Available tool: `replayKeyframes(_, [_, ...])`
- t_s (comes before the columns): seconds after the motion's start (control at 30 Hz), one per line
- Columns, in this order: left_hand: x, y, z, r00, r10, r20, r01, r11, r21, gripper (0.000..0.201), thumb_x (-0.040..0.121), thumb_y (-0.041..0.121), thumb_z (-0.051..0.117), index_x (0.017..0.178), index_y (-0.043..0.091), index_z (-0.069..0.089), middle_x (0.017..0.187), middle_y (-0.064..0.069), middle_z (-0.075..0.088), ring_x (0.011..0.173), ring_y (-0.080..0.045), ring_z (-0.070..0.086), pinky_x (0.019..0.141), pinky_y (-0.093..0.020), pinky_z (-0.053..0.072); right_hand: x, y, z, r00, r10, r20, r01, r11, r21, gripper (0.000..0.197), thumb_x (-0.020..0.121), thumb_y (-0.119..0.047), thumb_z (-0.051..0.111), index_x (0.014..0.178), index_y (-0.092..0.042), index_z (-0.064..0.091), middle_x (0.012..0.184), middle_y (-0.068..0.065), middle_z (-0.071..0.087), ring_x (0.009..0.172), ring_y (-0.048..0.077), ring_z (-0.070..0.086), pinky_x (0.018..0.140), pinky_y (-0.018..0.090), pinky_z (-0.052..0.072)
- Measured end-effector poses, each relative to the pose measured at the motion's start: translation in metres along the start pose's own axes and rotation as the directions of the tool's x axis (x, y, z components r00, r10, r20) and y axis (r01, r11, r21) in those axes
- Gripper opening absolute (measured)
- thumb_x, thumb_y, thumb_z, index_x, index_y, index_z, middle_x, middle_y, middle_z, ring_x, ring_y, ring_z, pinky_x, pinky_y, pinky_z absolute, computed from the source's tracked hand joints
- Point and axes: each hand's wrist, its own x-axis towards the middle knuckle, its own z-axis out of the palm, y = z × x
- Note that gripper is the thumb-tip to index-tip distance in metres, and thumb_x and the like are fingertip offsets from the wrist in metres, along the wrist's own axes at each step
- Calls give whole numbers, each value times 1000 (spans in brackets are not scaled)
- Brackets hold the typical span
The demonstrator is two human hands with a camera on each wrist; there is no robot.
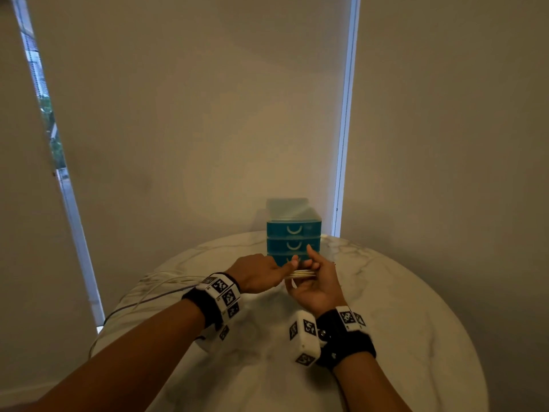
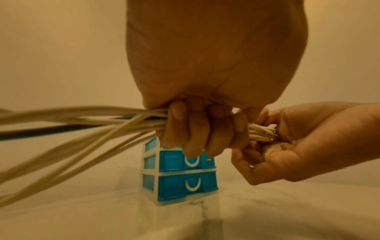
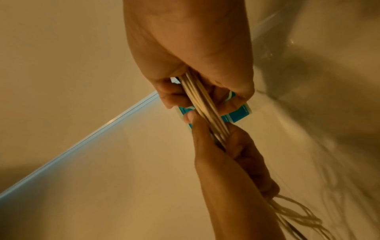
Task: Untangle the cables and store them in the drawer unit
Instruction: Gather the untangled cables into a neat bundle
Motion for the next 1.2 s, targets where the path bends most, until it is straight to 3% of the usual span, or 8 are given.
replayKeyframes(0.13, [-6, 3, -8, 995, -82, 60, 83, 996, -24, 77, 107, 69, 29, 147, 10, 58, 139, -16, 67, 125, -37, 63, 100, -38, 46, 2, -3, -2, 998, -58, -17, 58, 998, 10, 14, 92, -16, 79, 82, -12, 70, 56, -4, 56, 69, 16, 68, 83, 37, 60])
replayKeyframes(0.33, [15, -22, -10, 971, -173, 165, 170, 985, 35, 100, 85, 96, 13, 94, 19, 76, 106, -12, 78, 92, -24, 71, 88, -36, 50, 12, 4, -6, 966, -237, 106, 250, 958, -142, 35, 95, -7, 69, 129, -3, 67, 59, -3, 50, 51, 10, 41, 78, 35, 60])
replayKeyframes(0.5, [24, 8, -31, 990, 97, -102, -110, 985, -135, 71, 99, 81, 27, 131, 28, 62, 138, -1, 67, 115, -18, 64, 105, -40, 50, 9, 11, -6, 950, -299, 89, 309, 863, -399, 34, 94, 1, 59, 128, -3, 65, 71, 1, 63, 46, 9, 38, 58, 30, 46])
replayKeyframes(0.67, [43, 57, -22, 901, 431, 46, -429, 902, -60, 56, 87, 80, 62, 136, 53, 57, 148, 16, 58, 129, -10, 58, 107, -36, 49, 8, 25, 4, 903, -409, 131, 402, 698, -593, 29, 115, -15, 36, 138, -7, 52, 84, 9, 61, 59, 15, 55, 56, 30, 51])
replayKeyframes(0.83, [59, 49, -22, 882, 469, -47, -472, 879, -66, 37, 88, 60, 77, 104, 26, 81, 99, 12, 78, 93, -4, 70, 84, -27, 56, 14, 19, 1, 924, -380, 50, 305, 650, -696, 30, 115, -10, 33, 89, -8, 48, 65, 7, 54, 39, 9, 54, 42, 26, 50])
replayKeyframes(0.97, [56, 44, -25, 885, 445, -136, -462, 875, -144, 31, 86, 54, 82, 89, 23, 81, 85, 10, 78, 83, -5, 71, 77, -24, 55, 15, 24, 9, 938, -346, -3, 267, 729, -631, 23, 112, -23, 42, 106, -4, 53, 57, 5, 50, 43, 16, 48, 47, 29, 48])
replayKeyframes(1.1, [50, 48, -28, 900, 434, -49, -436, 889, -141, 46, 100, 67, 55, 116, 33, 80, 101, 13, 78, 86, -1, 69, 80, -23, 54, 3, 23, 10, 932, -362, -17, 292, 778, -556, 38, 115, -34, 38, 87, -12, 50, 59, 4, 45, 47, 16, 44, 46, 28, 42])
replayKeyframes(1.2, [44, 42, -23, 955, 287, -72, -293, 887, -356, 79, 96, 80, 39, 155, 29, 48, 143, 9, 60, 118, -1, 61, 109, -29, 49, -5, 16, 8, 941, -336, 27, 314, 844, -435, 40, 112, -27, 45, 73, -17, 52, 55, -1, 37, 47, 13, 33, 45, 27, 32])
